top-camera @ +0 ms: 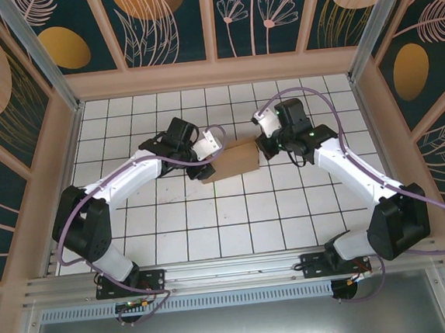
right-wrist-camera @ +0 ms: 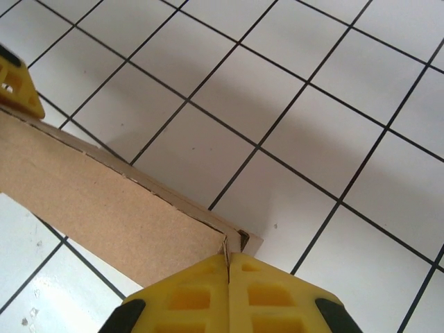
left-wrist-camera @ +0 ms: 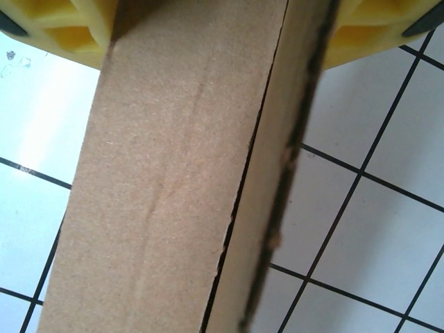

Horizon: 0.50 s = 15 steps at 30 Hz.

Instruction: Fold the paper box

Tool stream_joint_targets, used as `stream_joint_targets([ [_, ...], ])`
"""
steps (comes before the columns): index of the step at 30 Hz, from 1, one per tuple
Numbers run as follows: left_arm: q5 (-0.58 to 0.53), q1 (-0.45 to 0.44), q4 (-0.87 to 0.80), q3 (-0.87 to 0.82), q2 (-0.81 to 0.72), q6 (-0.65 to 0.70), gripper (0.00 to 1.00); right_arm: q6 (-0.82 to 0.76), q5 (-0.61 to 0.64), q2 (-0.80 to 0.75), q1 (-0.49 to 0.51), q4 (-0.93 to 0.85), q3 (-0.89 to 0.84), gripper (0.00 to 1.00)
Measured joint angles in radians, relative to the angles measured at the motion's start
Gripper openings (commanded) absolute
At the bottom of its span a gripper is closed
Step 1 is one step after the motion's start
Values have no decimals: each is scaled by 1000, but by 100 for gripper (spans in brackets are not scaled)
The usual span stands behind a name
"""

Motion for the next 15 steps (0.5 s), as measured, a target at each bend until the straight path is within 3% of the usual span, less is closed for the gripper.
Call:
stream_joint_targets([
  [7,0,-6,6,13,14,-16,37,167,32,5,0,39,0,0],
  [15,-4,-6,17,26,29,-23,37,380,56,37,1,79,0,0],
])
